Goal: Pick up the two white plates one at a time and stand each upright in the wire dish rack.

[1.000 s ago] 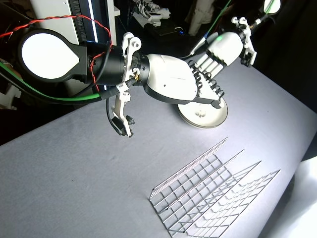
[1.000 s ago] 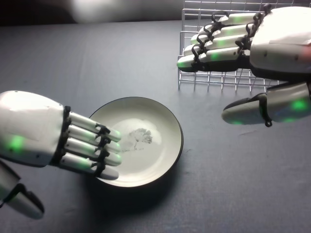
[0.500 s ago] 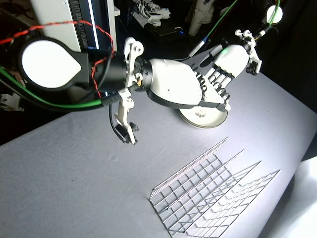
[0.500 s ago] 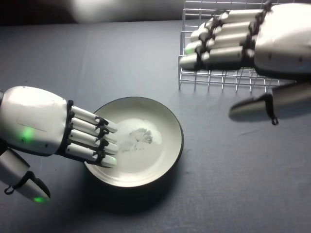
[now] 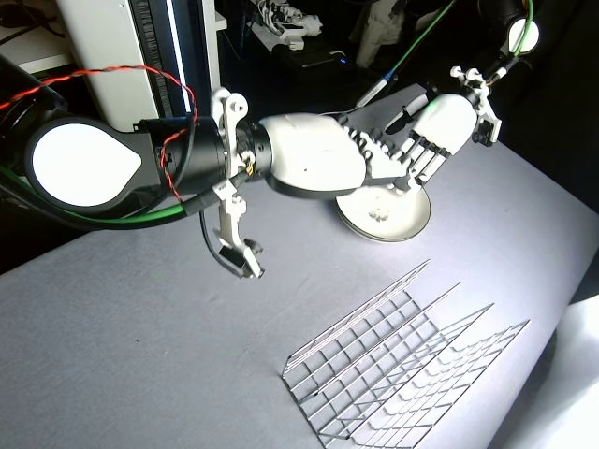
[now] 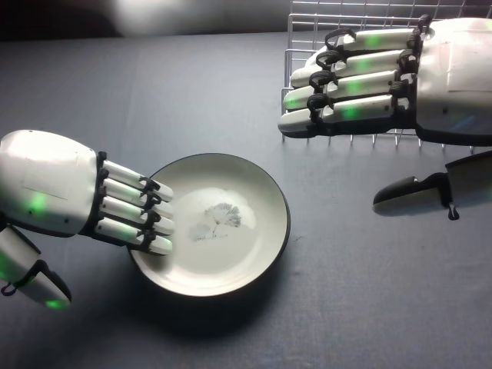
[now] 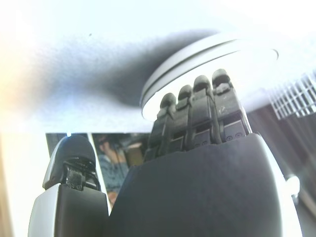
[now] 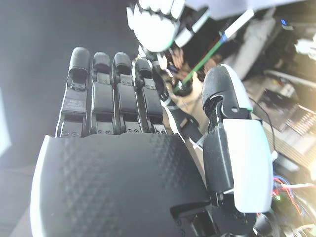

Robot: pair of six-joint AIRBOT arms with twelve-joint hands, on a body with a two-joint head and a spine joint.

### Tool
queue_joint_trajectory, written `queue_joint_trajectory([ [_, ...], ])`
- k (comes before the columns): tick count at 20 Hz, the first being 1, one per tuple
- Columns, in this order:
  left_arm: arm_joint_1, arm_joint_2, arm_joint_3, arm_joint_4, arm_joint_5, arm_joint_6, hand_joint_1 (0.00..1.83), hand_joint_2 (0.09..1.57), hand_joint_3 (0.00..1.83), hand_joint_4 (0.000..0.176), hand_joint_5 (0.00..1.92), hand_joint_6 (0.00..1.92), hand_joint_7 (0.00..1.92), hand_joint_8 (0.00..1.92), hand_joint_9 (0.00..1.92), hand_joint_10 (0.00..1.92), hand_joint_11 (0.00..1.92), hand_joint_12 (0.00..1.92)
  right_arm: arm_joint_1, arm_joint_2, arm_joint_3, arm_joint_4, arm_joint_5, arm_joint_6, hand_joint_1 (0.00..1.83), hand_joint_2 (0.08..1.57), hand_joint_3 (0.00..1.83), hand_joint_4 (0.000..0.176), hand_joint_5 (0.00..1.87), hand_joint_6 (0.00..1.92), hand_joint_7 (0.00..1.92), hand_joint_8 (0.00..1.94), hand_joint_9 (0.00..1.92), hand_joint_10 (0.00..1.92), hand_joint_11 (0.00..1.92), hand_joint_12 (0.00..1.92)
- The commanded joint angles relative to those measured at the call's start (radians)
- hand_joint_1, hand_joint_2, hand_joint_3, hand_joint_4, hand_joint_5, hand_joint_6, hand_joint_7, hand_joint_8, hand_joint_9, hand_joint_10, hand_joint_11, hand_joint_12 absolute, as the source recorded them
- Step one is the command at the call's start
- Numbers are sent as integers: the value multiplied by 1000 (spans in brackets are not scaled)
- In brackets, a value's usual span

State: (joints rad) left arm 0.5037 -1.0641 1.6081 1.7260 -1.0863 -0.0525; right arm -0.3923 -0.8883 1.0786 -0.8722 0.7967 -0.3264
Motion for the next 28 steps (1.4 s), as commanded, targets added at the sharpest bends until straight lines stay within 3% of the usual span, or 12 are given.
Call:
queue_joint_trajectory([
  [1,-1,0,6,-51,-36,0,0,1207,0,0,0,0,0,0,0,0,0,0,3,3,-1,59,91,5,355,1252,0,0,198,4,196,4,193,6,0,562],
  [5,5,-4,12,-31,-28,1,0,1212,0,0,0,0,0,0,0,0,0,0,-13,3,-1,59,87,-2,306,1261,3,0,186,2,175,1,165,1,0,473],
  [16,44,-14,2,13,23,1,0,1208,0,0,0,0,0,0,0,0,0,0,-20,4,-1,60,81,-8,349,1243,0,0,244,6,223,5,202,6,0,521],
  [21,65,-30,-32,13,49,8,0,1198,0,0,0,0,0,0,0,0,0,0,-28,4,-1,59,64,-8,374,1243,1,0,202,3,187,3,158,3,0,406],
  [22,68,-35,-40,12,54,8,0,1198,0,0,0,0,0,0,0,0,0,0,-32,4,-1,60,60,-8,409,1227,0,0,253,12,232,9,200,13,0,510],
  [23,72,-41,-47,10,61,8,0,1207,0,0,0,0,0,0,0,0,0,0,-35,4,-1,60,58,-8,360,1243,3,0,215,3,189,3,161,5,0,429],
  [28,82,-77,-69,-5,88,10,0,1211,0,0,0,0,0,0,0,0,0,0,-46,2,-1,60,31,-6,402,1231,0,0,250,7,229,8,202,12,0,495],
])
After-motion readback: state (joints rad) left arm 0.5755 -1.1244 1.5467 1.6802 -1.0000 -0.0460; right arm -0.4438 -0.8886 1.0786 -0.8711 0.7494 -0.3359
